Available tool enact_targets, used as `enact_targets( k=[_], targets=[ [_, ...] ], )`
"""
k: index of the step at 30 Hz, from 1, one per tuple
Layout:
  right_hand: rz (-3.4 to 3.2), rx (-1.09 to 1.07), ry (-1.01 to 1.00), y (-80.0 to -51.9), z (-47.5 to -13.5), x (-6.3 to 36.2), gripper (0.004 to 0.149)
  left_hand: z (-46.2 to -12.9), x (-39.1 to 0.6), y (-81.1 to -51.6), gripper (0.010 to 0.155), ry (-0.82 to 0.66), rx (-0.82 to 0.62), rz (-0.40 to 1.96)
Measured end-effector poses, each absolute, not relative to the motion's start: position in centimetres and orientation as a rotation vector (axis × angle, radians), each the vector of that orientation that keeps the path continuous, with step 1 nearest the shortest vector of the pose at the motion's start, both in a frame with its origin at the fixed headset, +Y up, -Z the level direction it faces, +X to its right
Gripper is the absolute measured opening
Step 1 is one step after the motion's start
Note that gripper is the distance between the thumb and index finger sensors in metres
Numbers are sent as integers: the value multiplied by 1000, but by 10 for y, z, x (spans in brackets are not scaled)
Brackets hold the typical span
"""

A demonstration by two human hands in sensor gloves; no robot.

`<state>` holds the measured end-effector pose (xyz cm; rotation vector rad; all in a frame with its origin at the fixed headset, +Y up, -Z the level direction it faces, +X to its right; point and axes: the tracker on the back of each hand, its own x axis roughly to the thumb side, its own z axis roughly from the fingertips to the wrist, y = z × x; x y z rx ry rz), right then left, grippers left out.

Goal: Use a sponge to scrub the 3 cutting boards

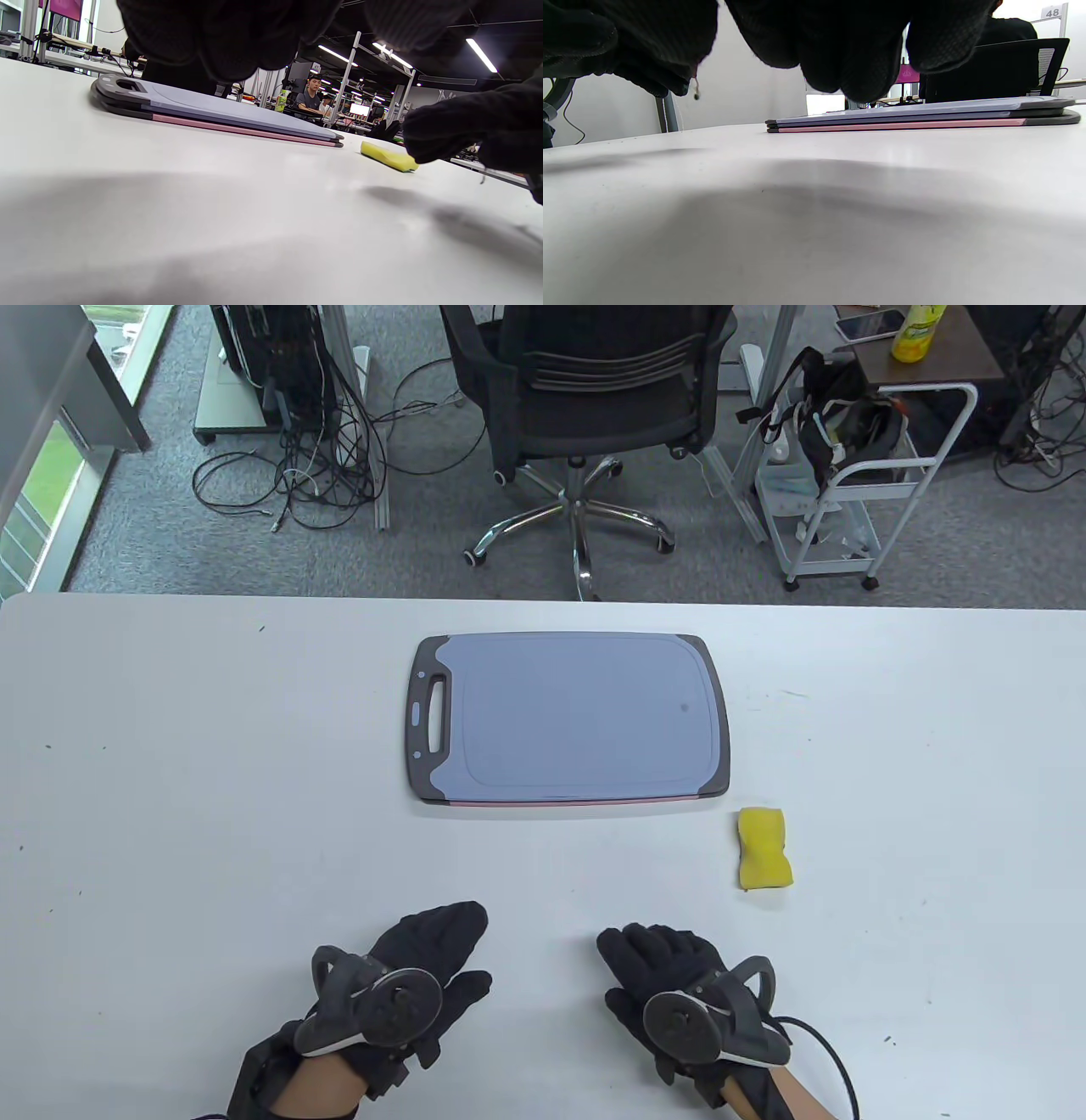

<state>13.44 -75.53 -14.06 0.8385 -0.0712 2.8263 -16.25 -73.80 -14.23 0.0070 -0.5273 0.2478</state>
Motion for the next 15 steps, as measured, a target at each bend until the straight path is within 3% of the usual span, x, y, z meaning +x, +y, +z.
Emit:
enact_targets(
  k=[15],
  targets=[
    [2813,818,-34,-752,-143,141,71,-137,-158,-740,80,-544,56,168]
  ],
)
